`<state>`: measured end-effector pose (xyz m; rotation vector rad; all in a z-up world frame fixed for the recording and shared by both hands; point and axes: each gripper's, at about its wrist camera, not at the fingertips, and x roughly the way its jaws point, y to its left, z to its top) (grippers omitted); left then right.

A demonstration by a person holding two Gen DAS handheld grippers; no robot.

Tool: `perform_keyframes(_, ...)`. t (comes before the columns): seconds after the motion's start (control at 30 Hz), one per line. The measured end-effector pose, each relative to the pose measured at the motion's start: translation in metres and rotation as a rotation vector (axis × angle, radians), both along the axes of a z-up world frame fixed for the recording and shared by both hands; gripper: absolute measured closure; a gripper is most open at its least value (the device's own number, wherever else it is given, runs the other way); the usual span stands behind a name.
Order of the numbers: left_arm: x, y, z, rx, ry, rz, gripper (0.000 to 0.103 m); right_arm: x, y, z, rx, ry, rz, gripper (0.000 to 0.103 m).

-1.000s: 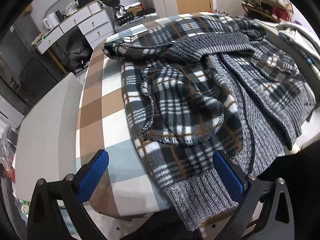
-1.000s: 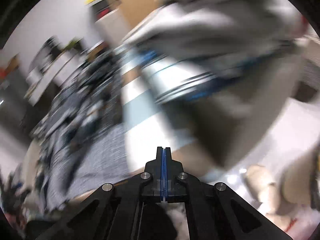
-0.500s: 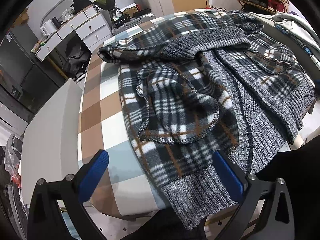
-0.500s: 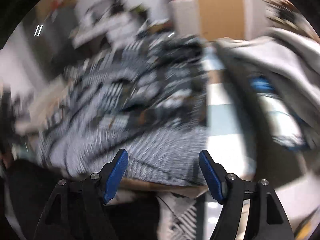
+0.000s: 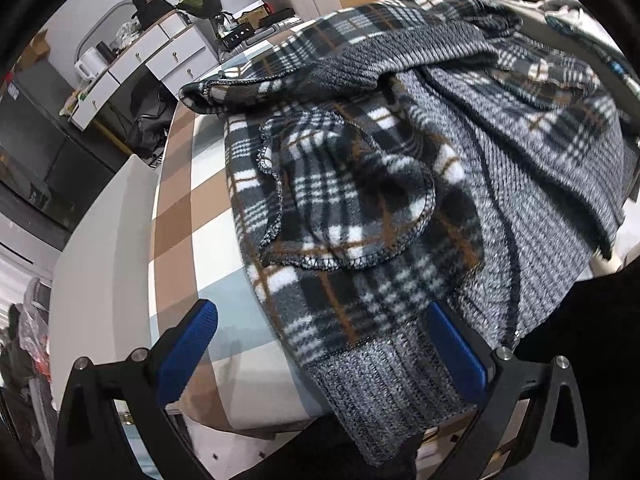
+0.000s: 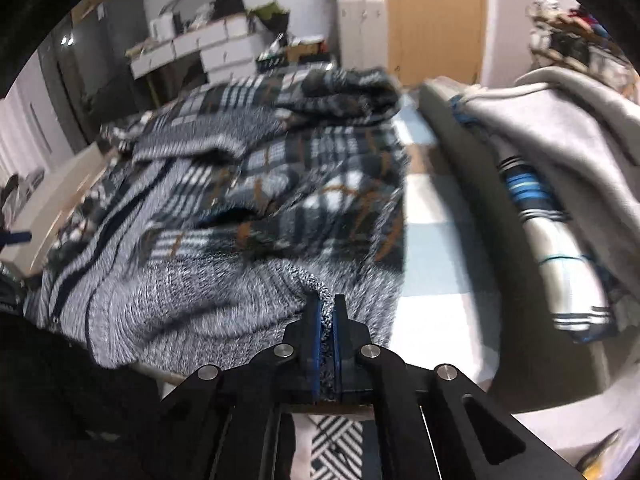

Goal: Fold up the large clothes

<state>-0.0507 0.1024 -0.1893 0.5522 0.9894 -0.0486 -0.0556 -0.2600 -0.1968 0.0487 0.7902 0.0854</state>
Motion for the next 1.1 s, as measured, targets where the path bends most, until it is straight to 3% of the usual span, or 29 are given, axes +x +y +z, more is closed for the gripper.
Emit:
perform_keyframes(0.1, -0.006, -0.002, -0.001, 0.051, -0.013, -0.009, 0.001, -0.017, -0.015, 0.011, 0.044, -0.087, -0.065, 0.100)
perform_keyframes(0.27, -0.016, 0.002, -0.001, 0.118, -0.025, -0.015, 0.001, -0.033, -0.038, 0.009, 0.171, -0.105, -0.064, 0.100)
perform_keyframes(0.43, -0.022, 0.005, 0.003, 0.123, -0.027, -0.023, 0.001, -0.052, -0.036, -0.008, 0.087, -0.026, -0.005, 0.098)
perform_keyframes(0.57, -0.022, 0.004, -0.002, 0.144, -0.014, -0.028, 0.001, -0.065, -0.024, -0.010, -0.027, -0.015, 0.004, 0.092)
perform_keyframes(0.6, -0.024, 0.003, -0.004, 0.155, -0.007, -0.039, 0.001, -0.068, -0.021, -0.005, -0.049, -0.030, 0.013, 0.086)
perform_keyframes(0.63, -0.026, 0.001, -0.006, 0.166, -0.002, -0.051, 0.001, -0.070, -0.019, -0.002, -0.060, -0.048, 0.021, 0.065)
perform_keyframes(0.67, -0.028, -0.001, -0.006, 0.170, 0.004, -0.065, 0.001, -0.072, -0.016, 0.003, -0.077, -0.075, 0.029, 0.034)
perform_keyframes(0.73, -0.034, -0.002, -0.006, 0.148, 0.022, -0.088, 0.001, -0.075, -0.013, 0.013, -0.097, -0.142, 0.036, 0.019)
perform_keyframes(0.77, -0.037, 0.000, -0.004, 0.130, 0.026, -0.077, 0.001, -0.076, -0.013, 0.016, -0.086, -0.163, 0.041, 0.019)
perform_keyframes(0.83, -0.038, 0.008, -0.001, 0.042, 0.069, -0.038, 0.001, -0.067, -0.016, 0.021, -0.016, -0.143, 0.062, 0.019)
perform_keyframes(0.97, -0.035, 0.043, 0.010, -0.321, 0.203, 0.092, 0.001, -0.037, -0.025, 0.019, 0.139, -0.036, 0.085, 0.019)
perform_keyframes(1.03, -0.032, 0.068, 0.009, -0.529, 0.269, 0.206, 0.001, -0.024, -0.030, 0.015, 0.216, 0.010, 0.093, 0.019)
perform_keyframes(1.1, -0.031, 0.082, 0.002, -0.675, 0.320, 0.280, 0.001, -0.012, -0.036, 0.009, 0.290, 0.063, 0.079, 0.019)
